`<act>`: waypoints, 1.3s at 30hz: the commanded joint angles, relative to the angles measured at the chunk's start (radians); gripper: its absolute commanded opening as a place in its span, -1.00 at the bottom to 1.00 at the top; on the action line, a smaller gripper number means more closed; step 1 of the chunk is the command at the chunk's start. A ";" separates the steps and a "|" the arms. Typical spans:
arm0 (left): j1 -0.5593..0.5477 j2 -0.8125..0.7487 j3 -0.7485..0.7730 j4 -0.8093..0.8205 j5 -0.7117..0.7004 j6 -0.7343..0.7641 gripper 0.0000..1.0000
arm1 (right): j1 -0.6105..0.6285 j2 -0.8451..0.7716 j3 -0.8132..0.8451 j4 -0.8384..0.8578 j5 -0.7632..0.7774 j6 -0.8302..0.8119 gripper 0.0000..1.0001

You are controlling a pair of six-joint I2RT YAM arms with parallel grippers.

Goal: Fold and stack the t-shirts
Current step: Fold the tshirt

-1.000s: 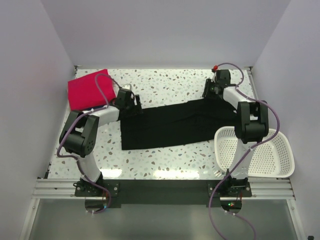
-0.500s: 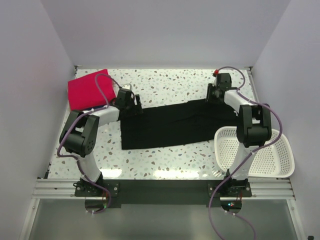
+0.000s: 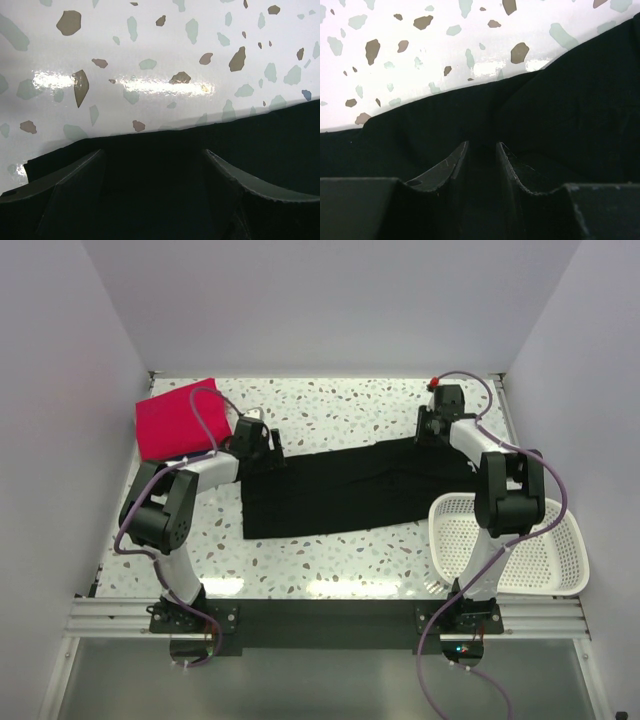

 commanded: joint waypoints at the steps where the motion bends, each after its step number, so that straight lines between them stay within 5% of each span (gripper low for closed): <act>1: 0.007 -0.008 -0.022 0.001 0.003 0.003 0.64 | 0.004 -0.012 0.008 -0.012 0.024 -0.013 -0.35; 16: 0.021 -0.030 -0.051 0.008 0.006 0.003 0.64 | 0.004 0.018 0.014 -0.044 0.010 -0.027 -0.52; 22: 0.028 -0.031 -0.057 0.013 0.012 0.003 0.64 | 0.003 0.002 0.019 -0.062 -0.026 -0.035 -1.00; 39: 0.041 -0.034 -0.069 0.044 0.035 0.020 0.64 | 0.044 -0.270 -0.217 -0.213 0.043 -0.010 -1.00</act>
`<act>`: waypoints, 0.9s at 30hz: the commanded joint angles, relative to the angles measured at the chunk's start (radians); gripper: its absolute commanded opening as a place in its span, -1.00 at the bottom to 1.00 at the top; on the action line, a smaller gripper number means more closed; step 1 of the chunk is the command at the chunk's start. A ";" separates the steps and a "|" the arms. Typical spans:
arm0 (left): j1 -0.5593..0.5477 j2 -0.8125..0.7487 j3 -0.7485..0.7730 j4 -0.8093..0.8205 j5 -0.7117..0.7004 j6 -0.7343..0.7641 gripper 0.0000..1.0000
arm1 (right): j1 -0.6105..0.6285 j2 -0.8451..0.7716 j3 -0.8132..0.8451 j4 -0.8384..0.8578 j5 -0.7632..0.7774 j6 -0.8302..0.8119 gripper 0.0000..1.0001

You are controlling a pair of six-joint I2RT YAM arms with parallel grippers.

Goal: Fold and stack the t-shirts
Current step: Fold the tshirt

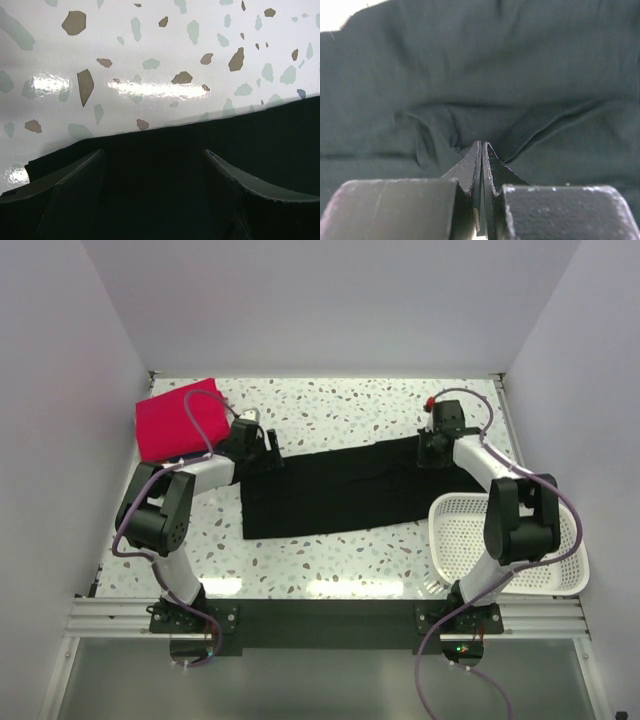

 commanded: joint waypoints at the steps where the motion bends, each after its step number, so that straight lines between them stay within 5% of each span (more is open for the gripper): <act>1: 0.016 -0.013 -0.028 -0.001 0.001 0.019 0.64 | 0.008 -0.096 -0.074 -0.070 0.034 0.013 -1.00; 18: 0.016 -0.021 -0.050 0.015 0.030 0.036 0.64 | 0.039 -0.272 -0.196 -0.242 -0.032 0.059 -1.00; 22: 0.016 -0.015 -0.040 0.009 0.030 0.039 0.64 | 0.037 -0.310 -0.182 -0.261 -0.075 0.071 -0.52; 27: 0.016 -0.018 -0.011 0.011 0.029 0.038 0.64 | 0.037 -0.289 -0.087 -0.241 -0.066 0.083 -0.28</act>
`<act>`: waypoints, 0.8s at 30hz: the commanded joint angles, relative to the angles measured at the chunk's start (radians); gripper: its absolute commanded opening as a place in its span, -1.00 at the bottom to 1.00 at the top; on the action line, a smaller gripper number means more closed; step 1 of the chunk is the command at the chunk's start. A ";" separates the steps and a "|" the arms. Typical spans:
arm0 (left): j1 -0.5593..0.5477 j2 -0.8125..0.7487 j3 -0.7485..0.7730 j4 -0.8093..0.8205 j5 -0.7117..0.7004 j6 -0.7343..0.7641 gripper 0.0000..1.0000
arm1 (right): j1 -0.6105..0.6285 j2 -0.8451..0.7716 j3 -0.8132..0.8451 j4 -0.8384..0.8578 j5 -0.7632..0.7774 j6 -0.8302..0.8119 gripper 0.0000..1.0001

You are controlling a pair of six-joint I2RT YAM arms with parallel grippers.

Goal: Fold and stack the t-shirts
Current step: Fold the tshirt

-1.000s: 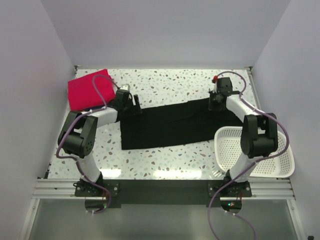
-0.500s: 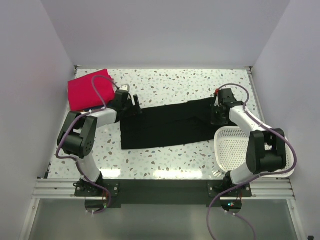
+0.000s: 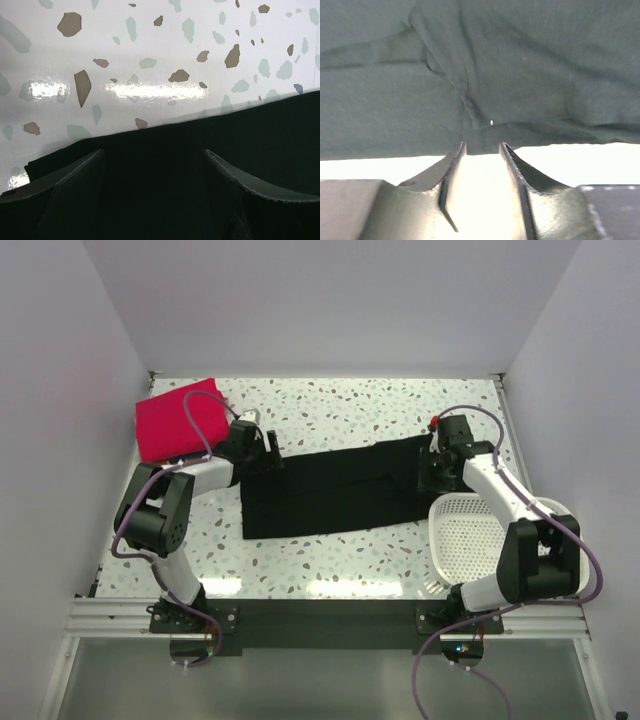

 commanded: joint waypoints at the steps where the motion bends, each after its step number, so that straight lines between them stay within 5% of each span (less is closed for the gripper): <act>1: 0.009 -0.011 0.017 -0.022 0.001 0.011 0.64 | 0.001 0.006 0.102 0.006 0.008 0.021 -0.25; 7: 0.008 0.005 0.031 0.016 0.003 0.014 0.64 | -0.010 0.179 0.268 0.072 0.076 0.017 -0.05; 24: 0.026 0.050 -0.045 0.019 0.009 0.005 0.65 | -0.241 0.627 0.650 0.175 0.076 0.039 -0.05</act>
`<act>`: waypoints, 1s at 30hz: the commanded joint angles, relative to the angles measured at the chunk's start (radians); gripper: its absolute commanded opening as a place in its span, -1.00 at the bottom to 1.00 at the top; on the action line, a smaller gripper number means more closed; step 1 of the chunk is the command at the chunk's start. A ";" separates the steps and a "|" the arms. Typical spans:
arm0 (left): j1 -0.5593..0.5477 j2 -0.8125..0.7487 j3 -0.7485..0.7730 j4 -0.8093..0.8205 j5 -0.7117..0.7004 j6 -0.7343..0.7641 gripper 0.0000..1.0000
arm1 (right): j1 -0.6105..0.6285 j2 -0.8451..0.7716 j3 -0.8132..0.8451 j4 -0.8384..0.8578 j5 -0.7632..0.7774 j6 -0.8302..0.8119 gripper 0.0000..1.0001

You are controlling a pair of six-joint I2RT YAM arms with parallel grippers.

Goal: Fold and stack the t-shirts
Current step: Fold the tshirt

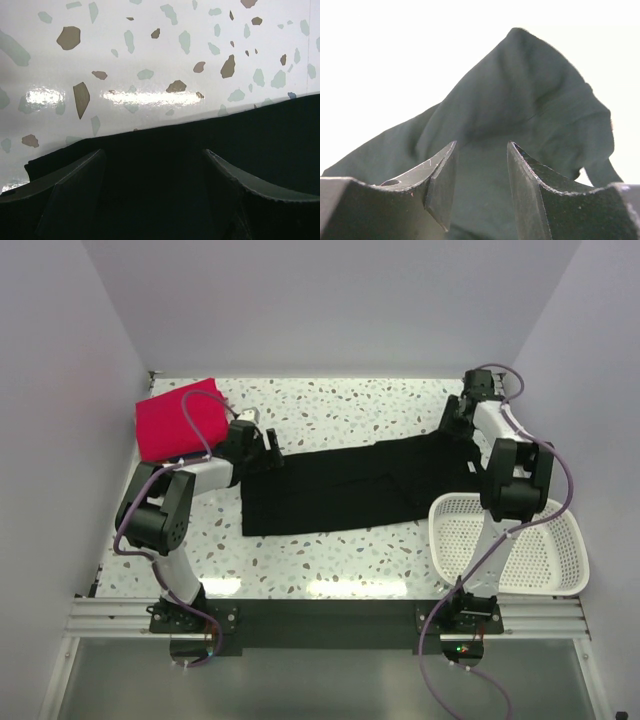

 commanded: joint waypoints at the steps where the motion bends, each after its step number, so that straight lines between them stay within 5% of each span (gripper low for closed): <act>1: 0.018 0.032 -0.044 -0.040 -0.004 0.006 0.65 | -0.029 0.034 0.068 0.035 0.013 0.009 -0.05; 15: 0.026 0.032 -0.059 -0.057 -0.042 0.008 0.65 | -0.075 0.187 0.195 0.035 0.005 -0.005 -0.11; 19: 0.032 0.029 -0.062 -0.065 -0.044 0.005 0.65 | -0.082 0.206 0.202 0.033 0.014 -0.008 -0.42; 22: 0.038 0.028 -0.063 -0.086 -0.061 -0.010 0.64 | -0.092 0.215 0.206 0.027 0.042 0.005 -0.93; 30: 0.040 0.005 -0.096 -0.098 -0.093 -0.049 0.62 | -0.151 0.200 0.163 0.070 0.019 0.123 -0.87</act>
